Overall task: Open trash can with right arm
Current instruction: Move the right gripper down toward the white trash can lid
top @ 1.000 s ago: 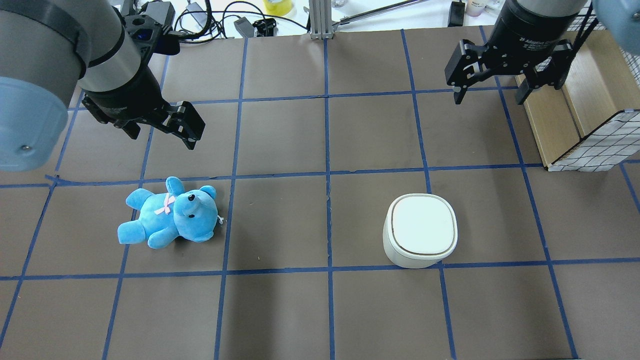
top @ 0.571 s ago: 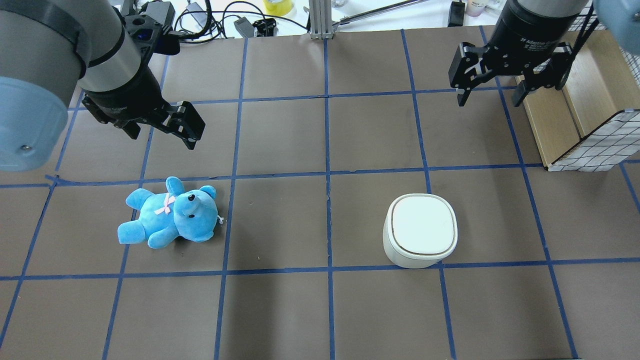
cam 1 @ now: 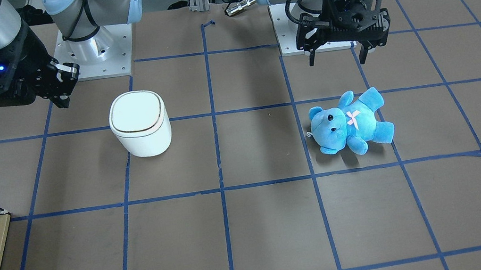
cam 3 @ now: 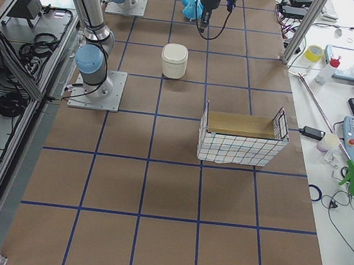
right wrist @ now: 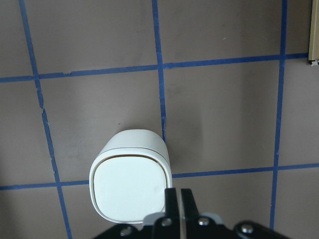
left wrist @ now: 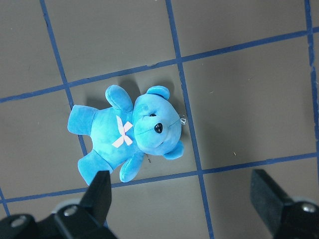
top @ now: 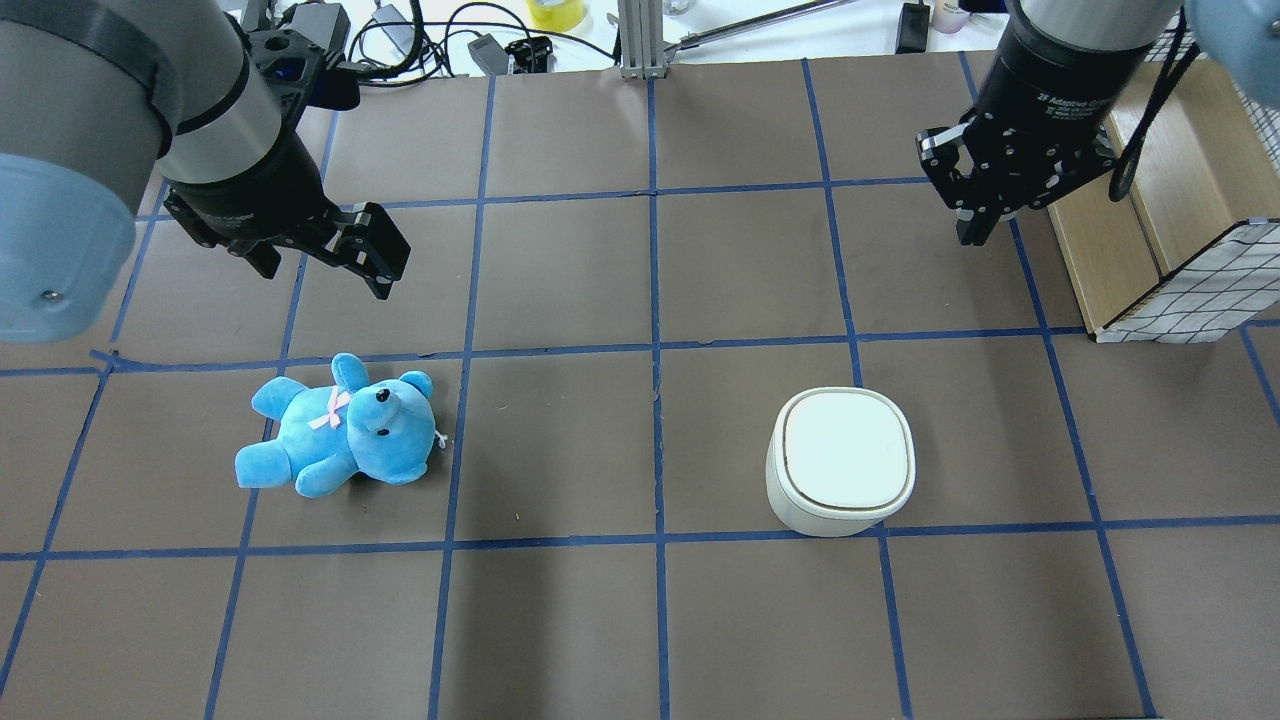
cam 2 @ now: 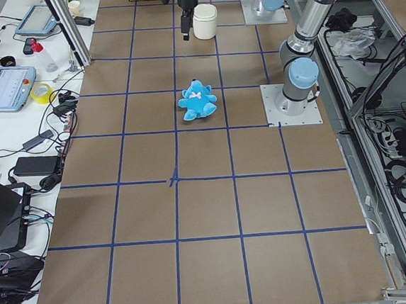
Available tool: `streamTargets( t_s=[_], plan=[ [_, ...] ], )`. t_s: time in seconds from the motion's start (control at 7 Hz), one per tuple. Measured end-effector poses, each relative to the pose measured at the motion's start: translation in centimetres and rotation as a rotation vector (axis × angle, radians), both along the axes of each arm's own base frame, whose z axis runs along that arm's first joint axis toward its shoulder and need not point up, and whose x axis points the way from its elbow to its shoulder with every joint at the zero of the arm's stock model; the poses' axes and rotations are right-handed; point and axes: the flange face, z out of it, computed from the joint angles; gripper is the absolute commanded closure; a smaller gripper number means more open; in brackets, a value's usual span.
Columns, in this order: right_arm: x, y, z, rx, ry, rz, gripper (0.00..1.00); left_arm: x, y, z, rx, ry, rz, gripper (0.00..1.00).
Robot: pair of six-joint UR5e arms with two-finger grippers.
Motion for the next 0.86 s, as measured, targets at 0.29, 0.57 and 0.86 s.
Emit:
streamTargets(
  t_s=[0.29,0.57,0.86],
  plan=[
    [0.1,0.6,-1.6,0.06,-0.005,-0.002,1.0,0.0,0.0,0.0,0.0,0.0,0.0,0.0],
    [0.2,1.3,-4.3,0.12,-0.011,-0.001,1.0,0.0,0.0,0.0,0.0,0.0,0.0,0.0],
    [0.3,2.1,-7.0,0.171,-0.016,-0.002,1.0,0.0,0.0,0.0,0.0,0.0,0.0,0.0]
  ],
)
